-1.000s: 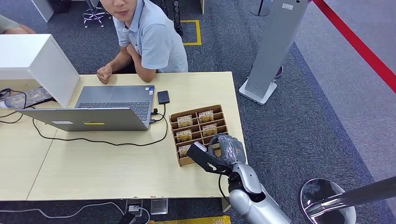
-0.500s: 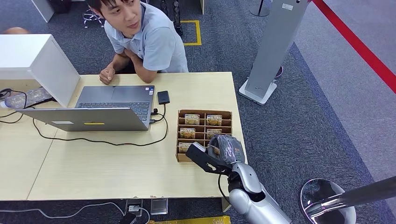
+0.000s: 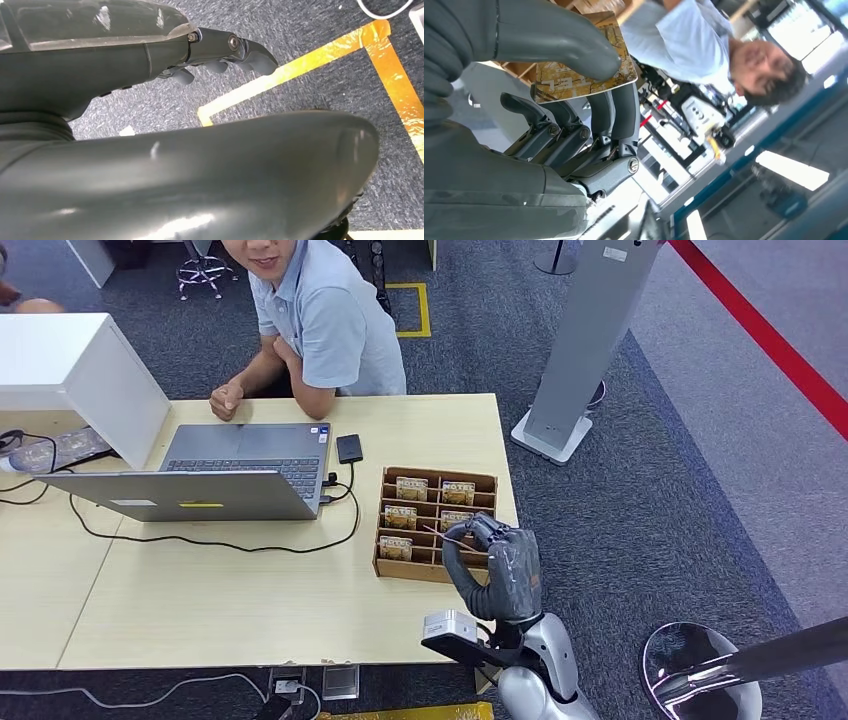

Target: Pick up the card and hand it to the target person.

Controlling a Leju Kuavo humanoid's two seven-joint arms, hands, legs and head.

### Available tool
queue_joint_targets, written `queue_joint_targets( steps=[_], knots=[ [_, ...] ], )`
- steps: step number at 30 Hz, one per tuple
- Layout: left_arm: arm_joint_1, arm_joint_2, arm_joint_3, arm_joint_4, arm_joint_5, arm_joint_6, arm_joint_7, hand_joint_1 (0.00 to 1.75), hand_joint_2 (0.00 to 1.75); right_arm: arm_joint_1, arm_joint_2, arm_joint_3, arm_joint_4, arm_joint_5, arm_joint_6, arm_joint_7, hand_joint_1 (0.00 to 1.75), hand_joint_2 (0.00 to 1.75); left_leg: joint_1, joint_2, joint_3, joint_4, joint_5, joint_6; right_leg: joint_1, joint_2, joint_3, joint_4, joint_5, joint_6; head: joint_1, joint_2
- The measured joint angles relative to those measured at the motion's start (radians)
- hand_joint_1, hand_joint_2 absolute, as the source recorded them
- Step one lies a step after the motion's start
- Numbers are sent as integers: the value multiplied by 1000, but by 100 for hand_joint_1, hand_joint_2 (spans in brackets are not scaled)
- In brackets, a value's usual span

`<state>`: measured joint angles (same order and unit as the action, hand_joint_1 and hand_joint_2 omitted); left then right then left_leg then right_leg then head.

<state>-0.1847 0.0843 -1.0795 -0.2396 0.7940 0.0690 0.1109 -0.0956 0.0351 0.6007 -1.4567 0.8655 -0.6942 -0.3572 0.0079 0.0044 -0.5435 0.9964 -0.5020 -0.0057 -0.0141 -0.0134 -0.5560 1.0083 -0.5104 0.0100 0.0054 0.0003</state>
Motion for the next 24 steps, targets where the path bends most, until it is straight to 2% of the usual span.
queue_joint_targets(
  steps=[5,7,9,11,13,19,24],
  knots=[
    [1,0,0,0,0,1,-3,0,0,29,30,-63,-35,-27,0,-2,173,175,0,0,0,0,0,0,0,0,1,0,0,0,2,0],
    [1,0,0,0,0,1,-4,0,0,23,31,-69,-35,-63,4,61,173,175,0,0,0,0,0,0,0,0,1,0,0,0,2,0],
    [1,0,0,0,-4,0,-1,0,0,-10,26,-58,-23,-144,30,192,173,175,0,1,0,0,0,0,0,1,1,0,1,0,3,0],
    [-1,0,0,0,-13,-5,7,0,0,-69,20,-31,4,-231,82,317,173,175,0,1,0,0,1,0,0,2,0,0,1,0,3,0],
    [-5,-2,0,0,-28,-13,20,0,0,-147,21,6,49,-301,138,372,173,175,0,1,0,0,1,0,0,1,0,0,2,0,2,0],
    [-35,-15,-8,-1,-74,-38,62,0,0,-427,75,97,271,-397,214,408,173,175,0,0,-1,0,3,0,0,-1,0,2,2,0,0,0],
    [-57,-25,-21,-1,-86,-45,80,0,0,-567,126,142,449,-393,222,417,173,175,0,-1,-1,0,3,0,0,-2,0,2,2,0,0,0]
  ],
)
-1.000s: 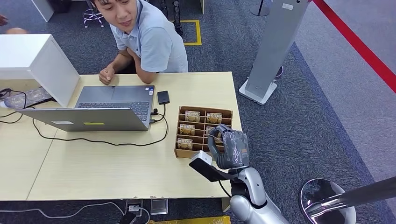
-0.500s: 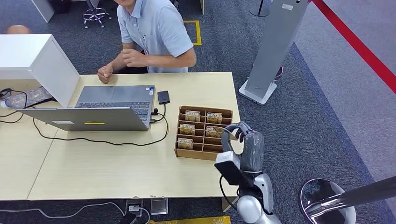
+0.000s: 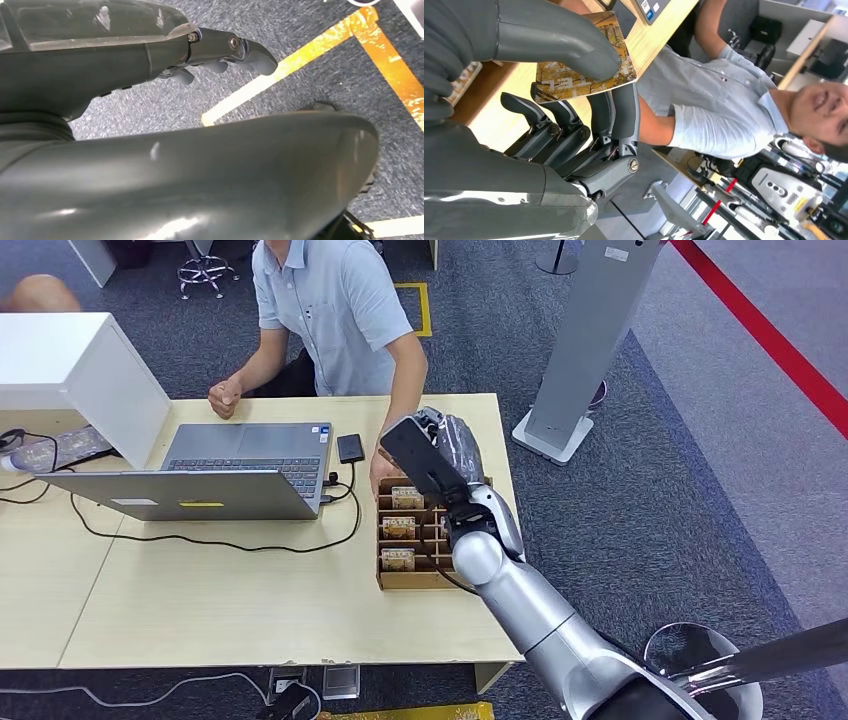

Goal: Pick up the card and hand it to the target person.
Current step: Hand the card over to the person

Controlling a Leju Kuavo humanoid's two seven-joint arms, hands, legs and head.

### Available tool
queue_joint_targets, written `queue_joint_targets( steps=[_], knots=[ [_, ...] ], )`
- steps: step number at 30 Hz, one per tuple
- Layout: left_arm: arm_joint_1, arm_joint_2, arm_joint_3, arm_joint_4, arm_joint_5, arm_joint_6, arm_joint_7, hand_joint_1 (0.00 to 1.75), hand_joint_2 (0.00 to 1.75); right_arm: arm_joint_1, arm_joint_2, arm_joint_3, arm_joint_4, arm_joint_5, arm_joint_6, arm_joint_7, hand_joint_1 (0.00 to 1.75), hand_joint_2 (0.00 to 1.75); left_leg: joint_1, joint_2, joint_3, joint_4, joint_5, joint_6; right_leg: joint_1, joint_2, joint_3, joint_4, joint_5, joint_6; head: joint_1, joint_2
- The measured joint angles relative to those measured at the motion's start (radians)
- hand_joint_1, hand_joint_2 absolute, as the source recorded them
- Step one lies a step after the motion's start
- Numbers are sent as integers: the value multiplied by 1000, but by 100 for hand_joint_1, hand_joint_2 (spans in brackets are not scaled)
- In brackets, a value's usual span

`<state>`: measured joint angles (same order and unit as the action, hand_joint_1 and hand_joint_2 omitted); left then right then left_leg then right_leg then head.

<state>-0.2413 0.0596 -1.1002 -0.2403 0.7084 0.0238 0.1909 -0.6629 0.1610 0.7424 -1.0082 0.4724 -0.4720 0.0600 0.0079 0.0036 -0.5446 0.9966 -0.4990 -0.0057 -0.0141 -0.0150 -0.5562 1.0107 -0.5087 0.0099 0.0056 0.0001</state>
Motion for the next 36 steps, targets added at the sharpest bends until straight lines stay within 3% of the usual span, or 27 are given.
queue_joint_targets(
  steps=[12,23,27,36],
  knots=[
    [-9,-4,-6,0,4,4,8,0,0,-109,96,63,269,29,-8,-8,173,175,0,0,0,0,0,0,0,0,-1,0,0,0,0,0],
    [-8,-4,-8,0,7,4,4,0,0,-138,112,85,366,30,-14,-8,173,175,0,0,0,0,0,0,0,0,0,0,0,0,1,0],
    [-8,-4,-8,0,10,-2,-3,0,0,-142,117,86,380,30,-20,-11,0,175,0,0,0,0,0,0,0,0,0,0,0,0,0,0],
    [-8,-4,-20,0,12,5,-12,0,0,-141,119,89,404,20,-42,-30,0,175,0,0,1,0,0,0,0,1,0,0,0,0,1,0]
  ],
)
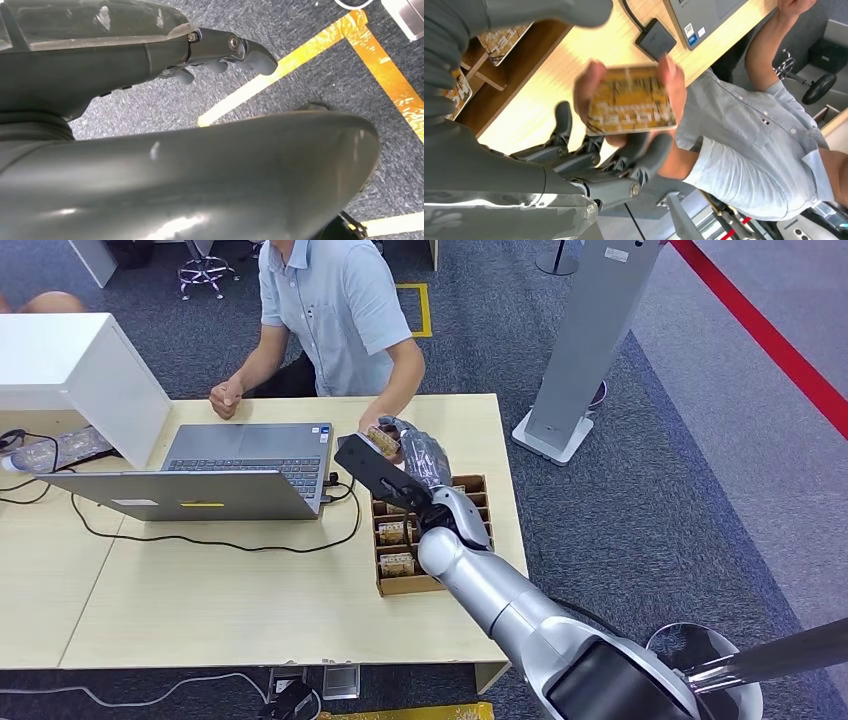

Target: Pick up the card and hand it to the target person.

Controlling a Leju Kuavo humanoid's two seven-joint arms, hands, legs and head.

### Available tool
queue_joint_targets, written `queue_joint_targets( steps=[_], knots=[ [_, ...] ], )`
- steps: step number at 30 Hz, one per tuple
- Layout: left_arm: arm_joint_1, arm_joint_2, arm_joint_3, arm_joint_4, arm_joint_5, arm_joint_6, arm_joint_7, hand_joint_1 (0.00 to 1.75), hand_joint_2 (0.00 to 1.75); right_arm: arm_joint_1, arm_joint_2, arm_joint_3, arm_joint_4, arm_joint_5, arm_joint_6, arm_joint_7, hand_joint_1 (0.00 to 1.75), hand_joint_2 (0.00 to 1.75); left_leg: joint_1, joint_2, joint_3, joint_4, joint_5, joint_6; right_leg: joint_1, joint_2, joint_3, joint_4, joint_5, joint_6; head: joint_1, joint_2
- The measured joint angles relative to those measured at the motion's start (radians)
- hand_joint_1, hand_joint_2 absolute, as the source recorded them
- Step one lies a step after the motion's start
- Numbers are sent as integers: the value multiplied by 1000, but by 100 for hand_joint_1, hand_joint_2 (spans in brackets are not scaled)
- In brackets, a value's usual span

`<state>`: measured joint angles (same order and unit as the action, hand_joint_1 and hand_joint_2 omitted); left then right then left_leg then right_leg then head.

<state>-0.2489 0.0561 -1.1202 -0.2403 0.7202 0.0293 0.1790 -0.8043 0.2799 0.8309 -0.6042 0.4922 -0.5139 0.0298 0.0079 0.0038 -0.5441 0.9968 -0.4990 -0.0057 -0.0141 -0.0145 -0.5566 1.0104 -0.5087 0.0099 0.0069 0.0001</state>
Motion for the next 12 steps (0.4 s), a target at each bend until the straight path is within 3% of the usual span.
queue_joint_targets(
  steps=[6,12],
  knots=[
    [3,0,-2,0,13,11,-1,0,0,16,-19,-4,-30,-41,-29,-18,0,175,0,0,0,0,0,0,0,0,0,0,0,0,-1,0],
    [16,1,-2,0,28,23,-6,0,0,94,-92,-28,-167,-73,-42,2,0,175,0,0,0,0,0,0,0,0,0,-1,0,0,0,0]
  ],
)
